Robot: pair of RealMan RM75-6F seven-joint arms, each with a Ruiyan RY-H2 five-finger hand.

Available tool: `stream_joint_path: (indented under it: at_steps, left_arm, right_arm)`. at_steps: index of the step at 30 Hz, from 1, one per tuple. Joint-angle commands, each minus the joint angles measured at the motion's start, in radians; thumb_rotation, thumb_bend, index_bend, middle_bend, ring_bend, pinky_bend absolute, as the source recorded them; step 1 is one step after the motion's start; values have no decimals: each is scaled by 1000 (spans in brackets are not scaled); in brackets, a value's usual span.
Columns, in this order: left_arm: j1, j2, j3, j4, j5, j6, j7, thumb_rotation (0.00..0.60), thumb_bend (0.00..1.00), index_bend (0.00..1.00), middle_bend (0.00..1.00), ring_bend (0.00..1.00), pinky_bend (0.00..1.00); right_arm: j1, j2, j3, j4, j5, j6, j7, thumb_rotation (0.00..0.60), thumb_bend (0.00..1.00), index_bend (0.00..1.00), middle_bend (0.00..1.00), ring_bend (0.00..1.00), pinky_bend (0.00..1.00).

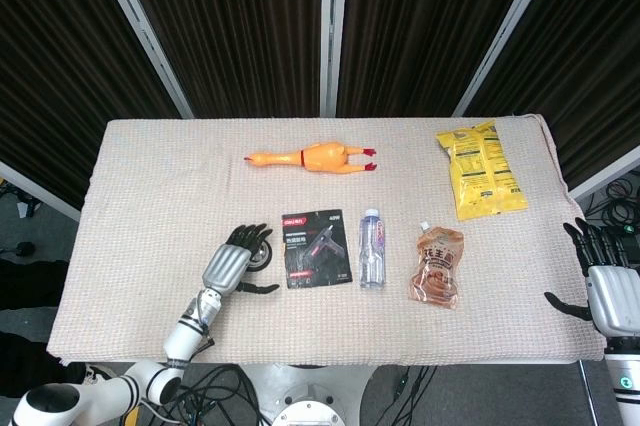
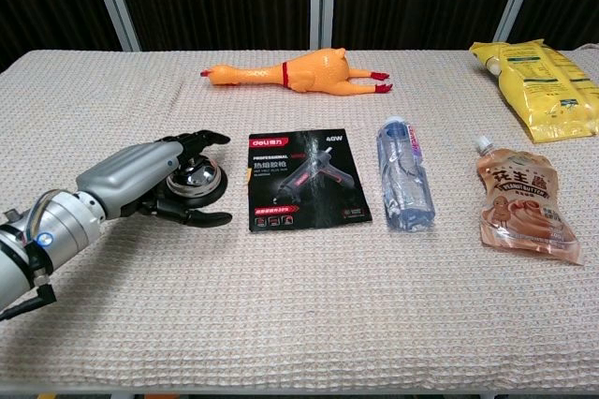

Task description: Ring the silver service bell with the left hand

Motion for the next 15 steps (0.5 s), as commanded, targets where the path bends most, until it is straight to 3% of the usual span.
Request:
stream_joint_path:
  at_steps: [1, 9, 15]
  left_arm:
    - [2, 11, 0, -21, 7, 13, 5, 253, 0, 35, 0, 0, 0]
    - [13, 1, 27, -3, -19, -42, 22, 253, 0, 35, 0, 0, 0]
    - [3, 11, 10, -22, 8, 12, 29, 249, 0, 35, 0, 0, 0]
  right_arm:
    - [1, -2, 0, 2, 0, -2, 1, 600, 0, 0, 0, 0, 0]
    - [1, -2, 1, 0, 0, -3, -2, 600, 0, 0, 0, 0, 0]
    - [0, 0, 2, 1, 2, -1, 4, 600, 0, 0, 0, 0, 0]
